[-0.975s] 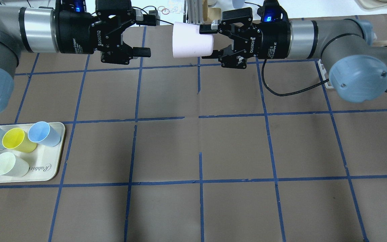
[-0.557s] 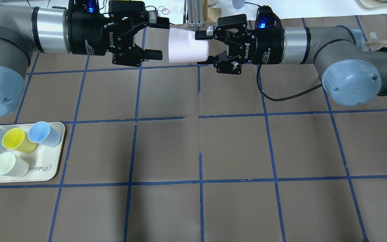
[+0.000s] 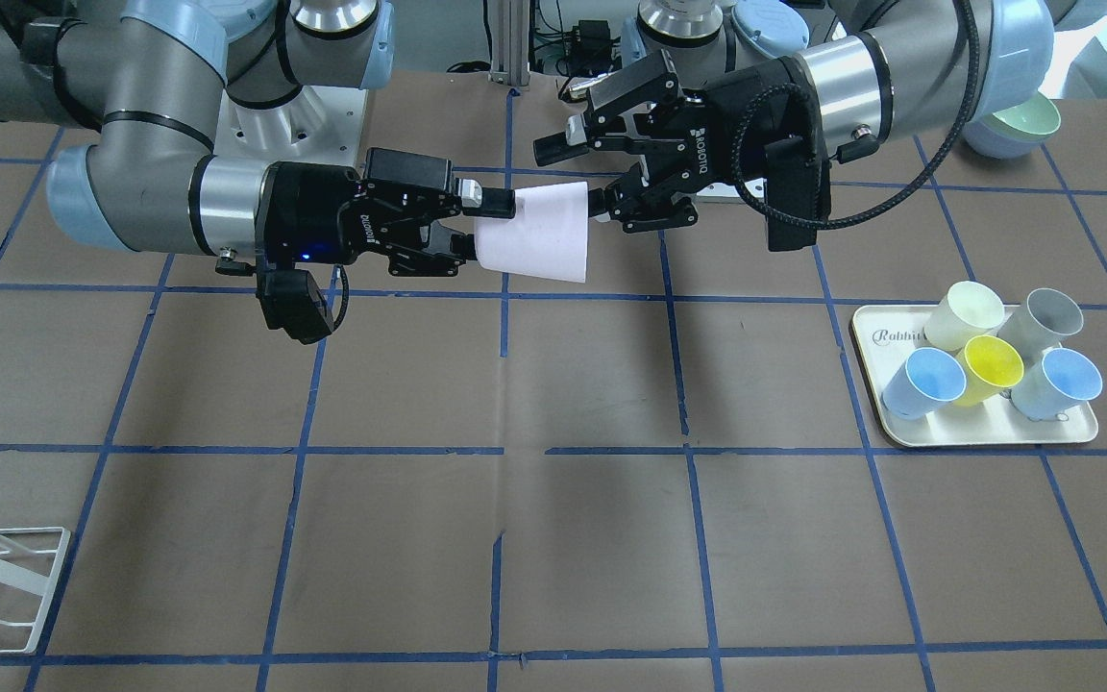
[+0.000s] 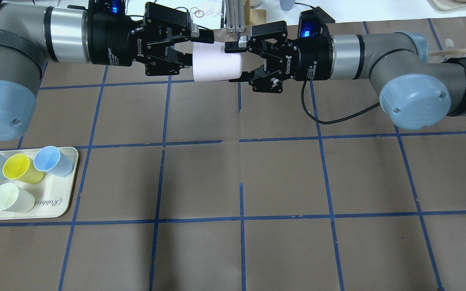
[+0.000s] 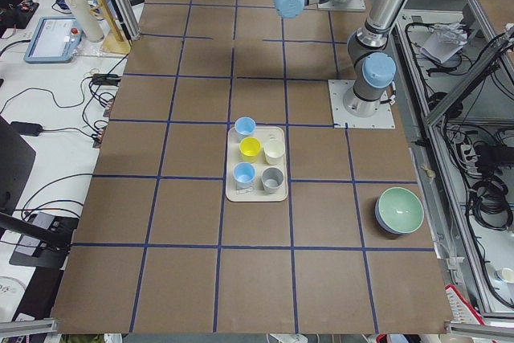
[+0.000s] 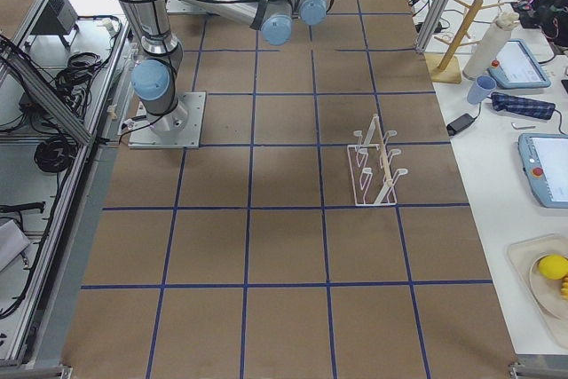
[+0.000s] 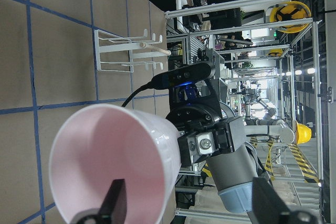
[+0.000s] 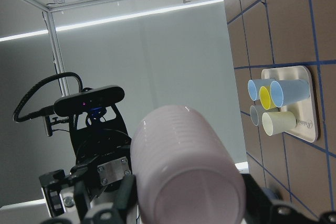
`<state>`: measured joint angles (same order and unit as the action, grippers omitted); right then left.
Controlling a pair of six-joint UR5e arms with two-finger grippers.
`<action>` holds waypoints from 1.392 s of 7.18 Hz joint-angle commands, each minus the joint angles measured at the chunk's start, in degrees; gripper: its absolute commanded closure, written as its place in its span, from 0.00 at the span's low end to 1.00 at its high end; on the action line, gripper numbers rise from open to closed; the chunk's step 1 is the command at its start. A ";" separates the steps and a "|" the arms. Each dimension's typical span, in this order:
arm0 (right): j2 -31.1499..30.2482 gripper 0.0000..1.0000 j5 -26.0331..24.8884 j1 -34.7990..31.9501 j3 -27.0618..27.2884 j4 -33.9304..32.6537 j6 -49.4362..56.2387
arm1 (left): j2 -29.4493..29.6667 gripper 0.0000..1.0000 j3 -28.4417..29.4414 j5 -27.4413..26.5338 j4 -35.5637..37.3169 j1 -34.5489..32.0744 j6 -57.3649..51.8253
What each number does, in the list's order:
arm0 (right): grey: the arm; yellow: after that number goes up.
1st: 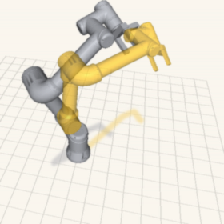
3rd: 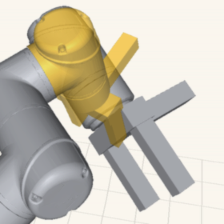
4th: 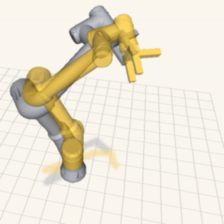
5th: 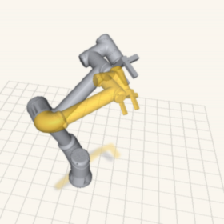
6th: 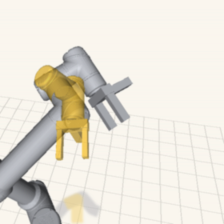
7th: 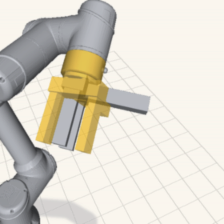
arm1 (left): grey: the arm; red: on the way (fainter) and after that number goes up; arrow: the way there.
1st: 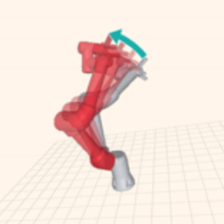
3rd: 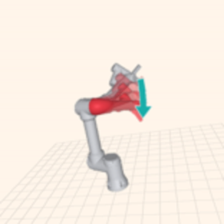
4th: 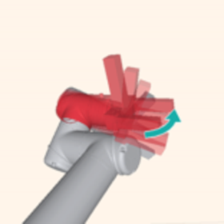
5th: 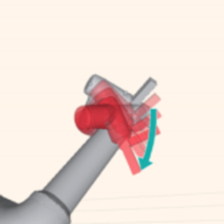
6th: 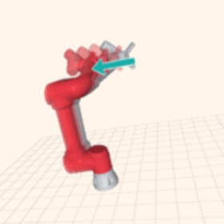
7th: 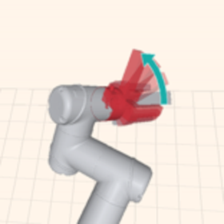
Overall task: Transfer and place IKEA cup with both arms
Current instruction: 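Grasp the cup with the left gripper and open the right gripper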
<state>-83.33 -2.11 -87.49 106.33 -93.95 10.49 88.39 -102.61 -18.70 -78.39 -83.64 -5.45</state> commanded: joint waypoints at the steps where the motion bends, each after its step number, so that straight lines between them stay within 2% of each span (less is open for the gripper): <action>1: -0.34 0.97 0.00 -0.48 -0.16 -0.01 -0.55 | -0.15 0.85 -0.05 -0.11 0.25 0.40 0.00; 2: -0.52 0.95 0.00 -0.48 -0.51 -0.10 -2.04 | -0.15 0.95 -0.40 -0.11 0.25 0.58 0.00; 3: -0.61 0.94 0.00 -0.48 -0.51 -0.10 -2.40 | -0.15 0.99 -0.31 -0.20 0.25 0.58 0.08; 4: -0.35 0.56 0.00 -0.48 -0.51 -0.10 -2.40 | -0.24 1.00 -0.05 -0.11 0.25 0.67 0.08; 5: 0.00 0.01 0.00 -0.48 -0.51 -0.10 -2.49 | -0.24 1.00 0.21 -0.29 0.25 0.67 0.17; 9: 0.35 0.00 -0.17 0.48 -1.21 -0.18 -3.01 | -0.68 1.00 0.39 -0.64 0.43 0.84 1.23; 10: 0.44 0.00 -0.87 2.57 -1.47 -0.36 -3.02 | -0.77 1.00 0.74 -5.60 2.00 1.37 1.31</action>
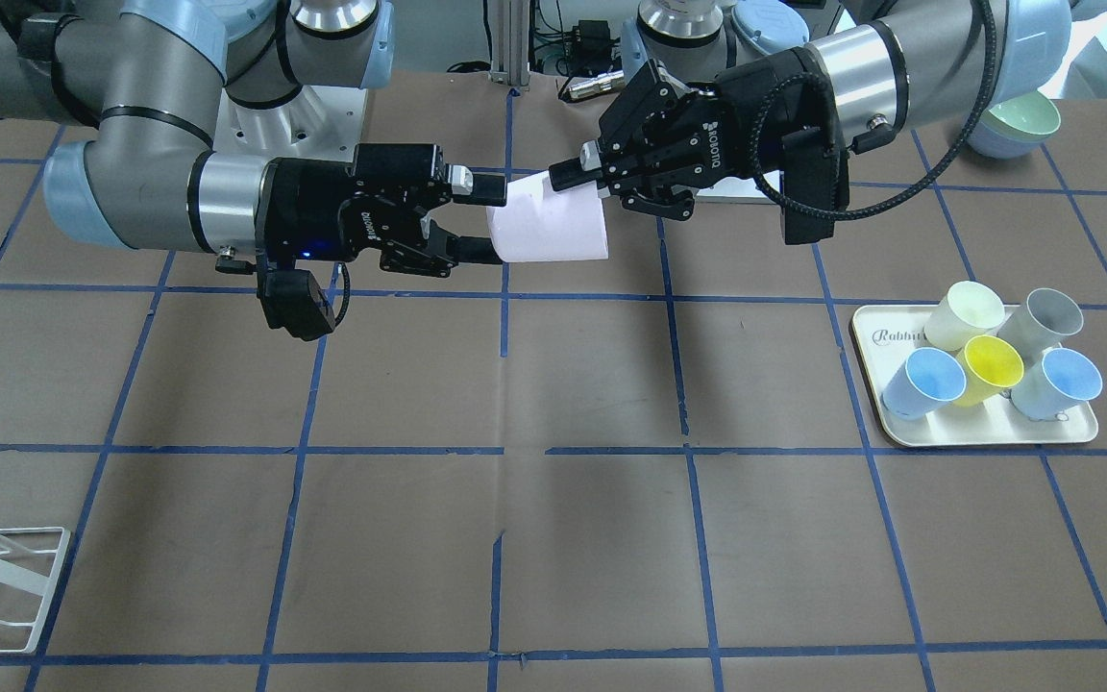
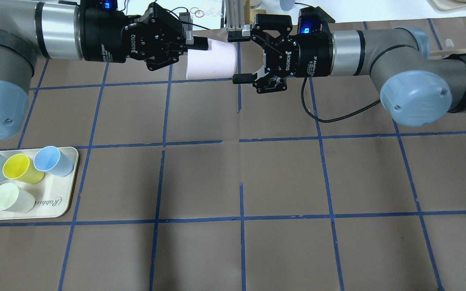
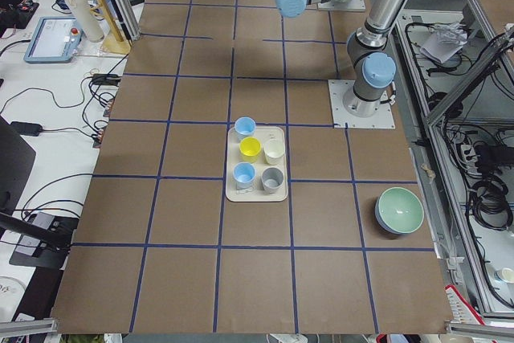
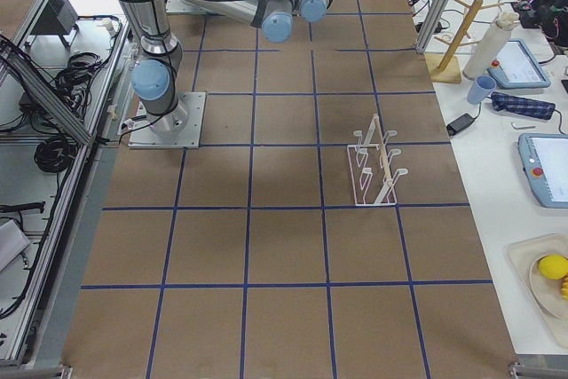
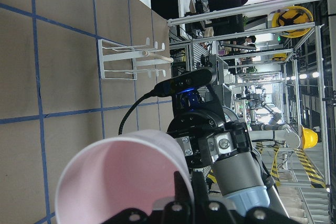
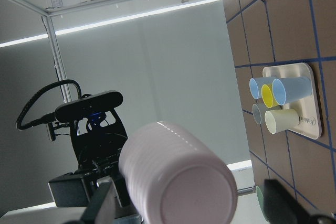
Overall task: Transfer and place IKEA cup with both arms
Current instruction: 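Lower the cup onto the white tray with the left gripper while the right arm withdraws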
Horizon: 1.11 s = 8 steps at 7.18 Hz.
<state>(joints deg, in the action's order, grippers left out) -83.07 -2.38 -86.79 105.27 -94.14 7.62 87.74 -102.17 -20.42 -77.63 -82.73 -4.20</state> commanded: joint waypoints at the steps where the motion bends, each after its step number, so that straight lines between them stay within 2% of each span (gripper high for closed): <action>1: 0.19 0.00 -0.87 6.24 -0.59 0.10 -0.15 | -0.20 1.00 1.00 -11.15 1.69 1.77 0.07; 2: 0.10 0.00 -0.96 9.24 -0.60 0.10 -0.24 | -0.64 1.00 1.27 -17.22 1.08 2.82 -0.01; 3: -0.24 0.00 -7.06 10.66 -1.20 -0.25 -3.46 | -1.17 1.00 1.28 -28.25 0.81 3.01 -0.36; 4: -0.60 0.00 -20.34 11.20 -3.56 -0.78 -7.41 | -1.69 1.00 1.10 -39.76 0.29 3.01 -1.15; 5: -1.56 0.00 -30.13 11.12 -6.63 -0.43 -12.06 | -1.96 1.00 0.93 -50.40 -1.63 3.19 -3.77; 6: -4.61 0.00 -39.63 10.86 -7.09 -0.08 -16.02 | -1.96 1.00 0.14 -61.03 -3.22 4.23 -10.76; 7: -8.04 0.00 -49.82 10.86 -7.10 0.01 -16.41 | -2.14 1.00 -1.00 -65.58 -5.23 6.76 -17.09; 8: -10.33 0.00 -57.49 9.81 -7.45 0.10 -17.80 | -2.49 1.00 -3.88 -69.10 -5.25 11.75 -27.25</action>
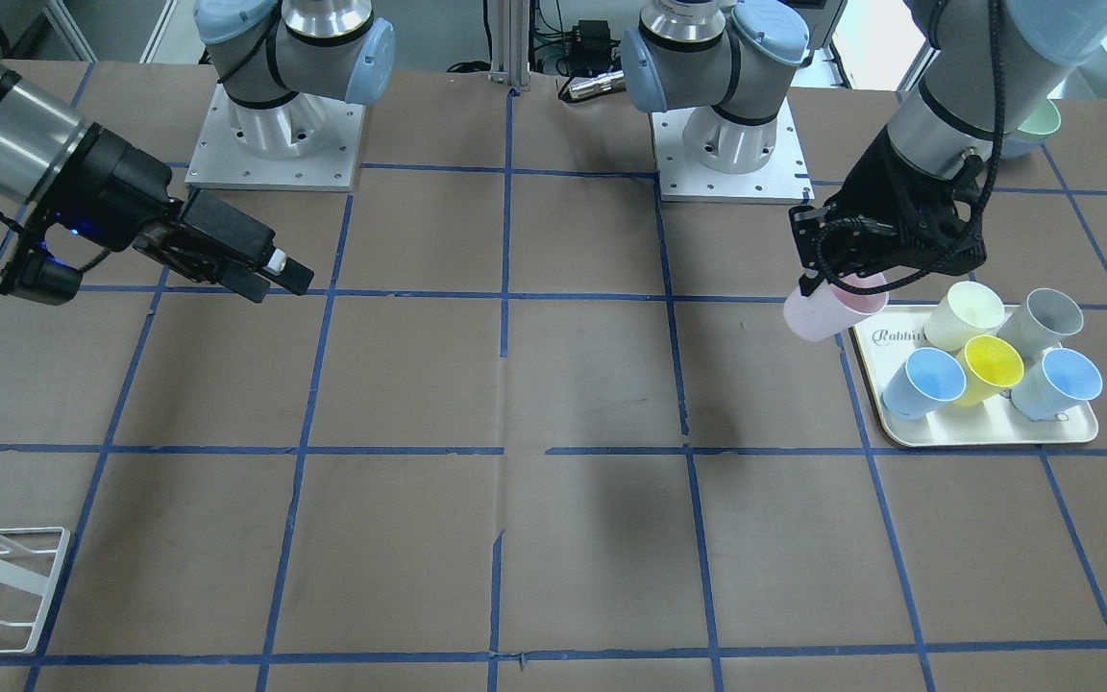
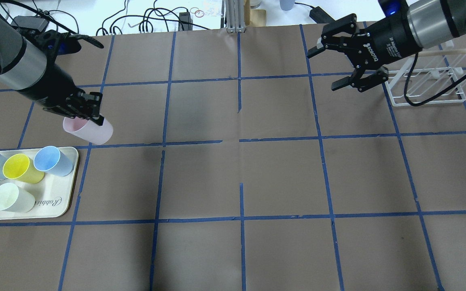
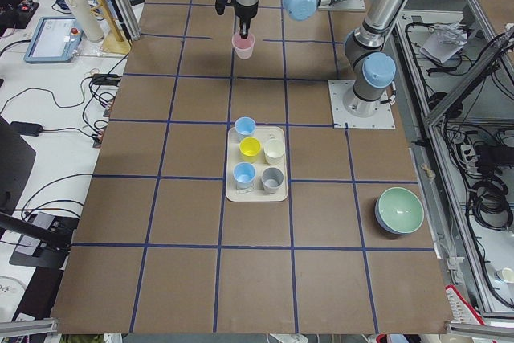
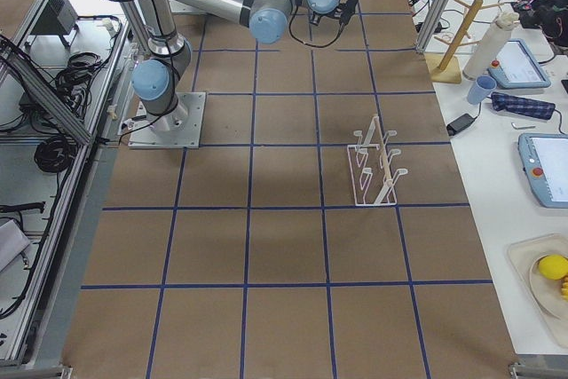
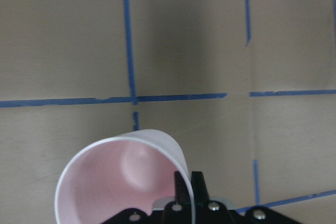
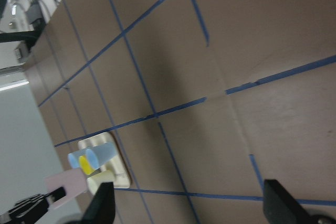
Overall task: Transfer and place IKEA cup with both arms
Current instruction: 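Lower the cup onto the white tray with the left gripper while the right arm withdraws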
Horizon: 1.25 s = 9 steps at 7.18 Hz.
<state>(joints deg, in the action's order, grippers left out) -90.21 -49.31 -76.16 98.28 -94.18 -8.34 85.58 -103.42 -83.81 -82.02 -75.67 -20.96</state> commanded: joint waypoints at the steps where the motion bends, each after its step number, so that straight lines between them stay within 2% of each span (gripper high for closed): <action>1: -3.91 0.00 -19.16 -3.62 -0.72 0.22 -5.68 | -1.37 1.00 -6.49 -6.18 -0.08 8.83 -15.72; 2: -3.92 0.00 -28.56 -8.60 -1.33 0.14 -6.33 | -2.43 1.00 -9.40 -9.50 0.36 11.39 -16.73; 3: -4.09 0.00 -38.14 -12.92 -1.86 0.22 -6.07 | -2.44 1.00 -11.87 -11.01 5.15 13.94 -18.92; 4: -4.53 0.00 -41.80 -15.48 -1.86 0.92 -6.33 | -2.79 1.00 -15.55 -11.02 9.12 18.14 -20.59; 7: -7.70 0.00 -42.72 -15.69 -1.60 3.13 -5.46 | -2.88 1.00 -23.82 -10.58 22.47 22.14 -20.35; 9: -7.79 0.00 -42.37 -14.29 -1.16 2.77 -2.84 | -1.66 1.00 -25.43 -10.50 26.02 22.58 -20.08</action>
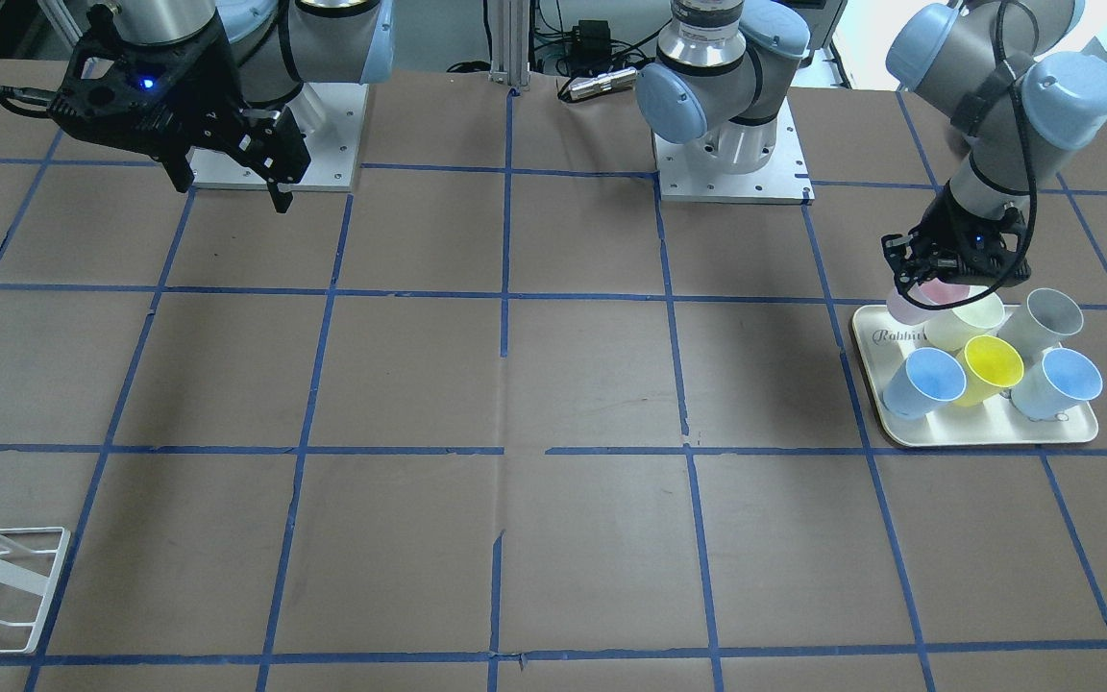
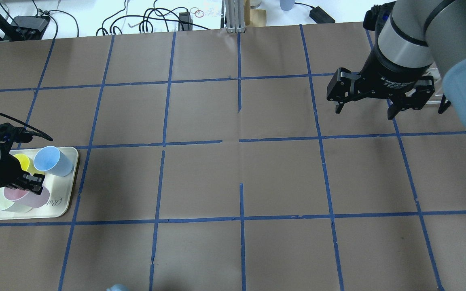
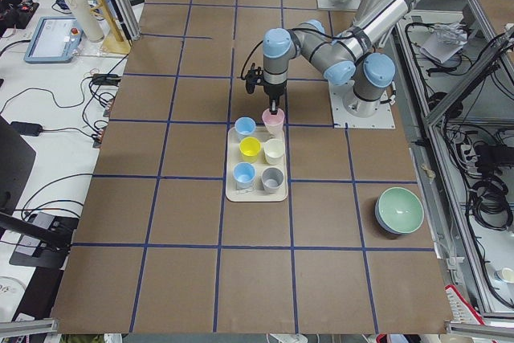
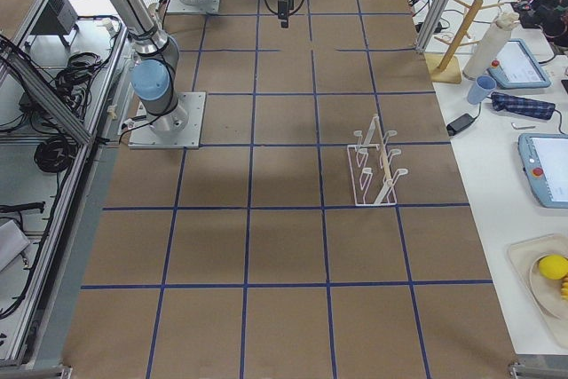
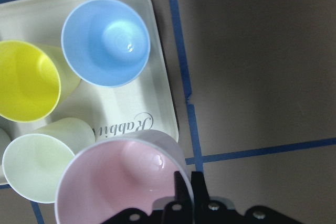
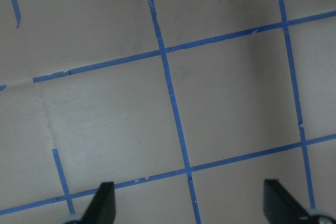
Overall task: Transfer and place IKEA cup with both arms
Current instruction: 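Open the left gripper to release the cup in the tray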
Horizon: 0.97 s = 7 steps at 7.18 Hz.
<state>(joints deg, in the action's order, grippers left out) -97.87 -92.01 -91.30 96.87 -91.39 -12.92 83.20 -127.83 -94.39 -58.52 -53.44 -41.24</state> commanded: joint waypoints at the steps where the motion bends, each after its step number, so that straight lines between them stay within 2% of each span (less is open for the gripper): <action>1: -0.04 0.00 0.34 1.64 0.42 0.07 2.02 | 1.26 1.00 -1.02 0.26 3.66 0.35 0.28; 2: -0.04 0.00 0.51 3.21 0.42 0.25 2.63 | 1.61 1.00 -0.93 0.26 4.54 0.35 0.28; 3: -0.13 0.00 3.30 4.71 0.42 0.77 2.55 | 2.23 1.00 -1.19 0.52 5.94 0.35 0.28; 6: -0.56 0.00 3.68 4.64 0.42 1.04 2.20 | 3.63 1.00 -1.19 0.35 6.05 0.35 0.28; 7: -0.48 0.00 3.59 4.55 0.07 1.22 1.94 | 3.90 0.80 -1.11 0.26 6.05 0.35 0.19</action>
<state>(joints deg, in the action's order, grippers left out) -98.33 -88.39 -86.71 97.21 -90.30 -10.69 86.67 -129.02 -94.03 -52.53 -53.09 -40.98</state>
